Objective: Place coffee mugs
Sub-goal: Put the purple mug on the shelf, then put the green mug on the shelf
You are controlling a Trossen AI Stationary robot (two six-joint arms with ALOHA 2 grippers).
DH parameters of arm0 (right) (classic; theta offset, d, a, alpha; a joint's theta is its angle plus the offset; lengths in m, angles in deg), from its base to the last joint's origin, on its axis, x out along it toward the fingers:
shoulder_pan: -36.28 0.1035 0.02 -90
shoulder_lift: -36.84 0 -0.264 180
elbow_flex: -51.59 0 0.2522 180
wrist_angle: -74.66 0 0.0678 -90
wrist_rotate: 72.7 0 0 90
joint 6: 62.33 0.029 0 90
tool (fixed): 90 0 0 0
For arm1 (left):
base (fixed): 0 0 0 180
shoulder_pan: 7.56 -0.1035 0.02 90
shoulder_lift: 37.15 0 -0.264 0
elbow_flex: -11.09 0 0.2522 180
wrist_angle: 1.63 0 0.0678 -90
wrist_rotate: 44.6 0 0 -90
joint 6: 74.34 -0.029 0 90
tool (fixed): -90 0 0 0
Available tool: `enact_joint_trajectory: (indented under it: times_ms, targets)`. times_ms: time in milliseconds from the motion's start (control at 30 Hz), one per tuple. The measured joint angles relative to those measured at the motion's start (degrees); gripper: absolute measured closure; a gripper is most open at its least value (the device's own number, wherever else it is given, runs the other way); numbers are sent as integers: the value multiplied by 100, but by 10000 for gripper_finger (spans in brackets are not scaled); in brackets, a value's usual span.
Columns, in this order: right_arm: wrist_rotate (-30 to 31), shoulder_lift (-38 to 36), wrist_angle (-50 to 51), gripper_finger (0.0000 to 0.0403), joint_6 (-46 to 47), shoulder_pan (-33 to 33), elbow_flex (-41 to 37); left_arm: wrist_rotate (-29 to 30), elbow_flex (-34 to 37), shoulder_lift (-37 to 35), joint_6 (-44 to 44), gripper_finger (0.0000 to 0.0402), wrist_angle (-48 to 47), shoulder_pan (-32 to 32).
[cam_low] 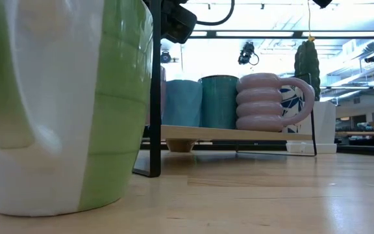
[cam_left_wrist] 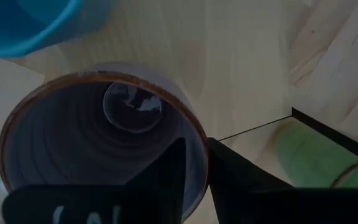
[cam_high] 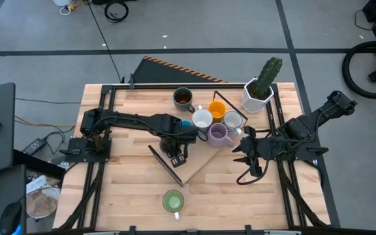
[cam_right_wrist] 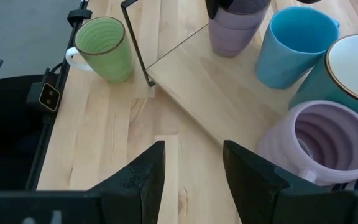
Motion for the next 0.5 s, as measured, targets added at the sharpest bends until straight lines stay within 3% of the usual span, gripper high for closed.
enact_joint_trajectory:
  times_ms: [200, 500]
  targets:
    - [0, 0, 7, 235, 0, 0, 0, -53, 0, 0, 13, 311, -7, -2]
    - [15, 0, 16, 235, -41, 0, 0, -339, -41, -13, 33, 243, -61, -5]
